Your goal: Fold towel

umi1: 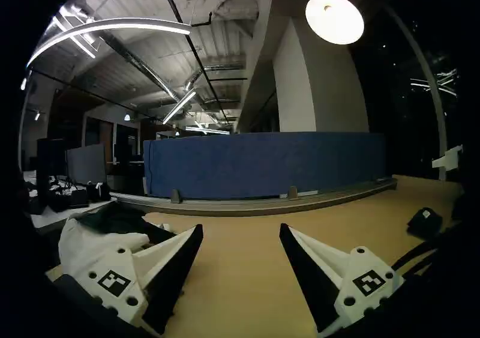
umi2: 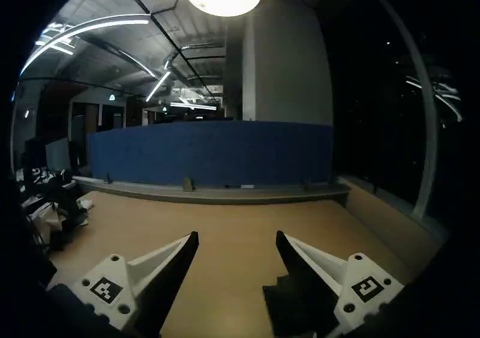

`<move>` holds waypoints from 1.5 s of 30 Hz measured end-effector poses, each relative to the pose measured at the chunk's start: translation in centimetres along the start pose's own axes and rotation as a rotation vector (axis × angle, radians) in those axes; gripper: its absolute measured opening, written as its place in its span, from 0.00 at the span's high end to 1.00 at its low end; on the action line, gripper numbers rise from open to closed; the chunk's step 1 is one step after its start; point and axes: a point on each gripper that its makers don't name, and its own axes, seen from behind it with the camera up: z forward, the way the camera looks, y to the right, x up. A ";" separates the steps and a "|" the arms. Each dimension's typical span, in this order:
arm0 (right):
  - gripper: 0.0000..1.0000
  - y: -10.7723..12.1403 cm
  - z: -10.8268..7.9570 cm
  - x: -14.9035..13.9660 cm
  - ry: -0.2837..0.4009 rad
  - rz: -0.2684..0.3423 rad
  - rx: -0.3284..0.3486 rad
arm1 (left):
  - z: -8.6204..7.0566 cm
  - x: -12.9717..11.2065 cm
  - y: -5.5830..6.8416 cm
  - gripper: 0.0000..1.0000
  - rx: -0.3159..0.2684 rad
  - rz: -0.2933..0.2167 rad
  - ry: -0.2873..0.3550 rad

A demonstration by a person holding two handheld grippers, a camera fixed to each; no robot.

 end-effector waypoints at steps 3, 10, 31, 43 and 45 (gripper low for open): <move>0.00 -0.5 0.5 -0.5 0.001 -0.001 0.005 | 0.1 -1.1 -0.5 0.05 0.006 0.016 0.002; 0.00 -1.4 1.9 -1.9 -0.002 -0.005 0.009 | 0.5 -3.2 -1.3 0.05 0.019 -0.007 0.011; 0.00 -1.4 3.2 -2.4 0.013 -0.033 0.002 | 0.9 -6.9 -2.4 0.05 0.028 -0.031 0.001; 0.00 -1.8 3.2 -2.4 0.014 -0.038 0.005 | 1.1 -7.5 -2.3 0.05 0.023 -0.041 -0.015; 0.00 -1.7 3.2 -2.2 0.017 -0.036 0.003 | 1.2 -7.5 -2.4 0.05 0.025 -0.041 -0.016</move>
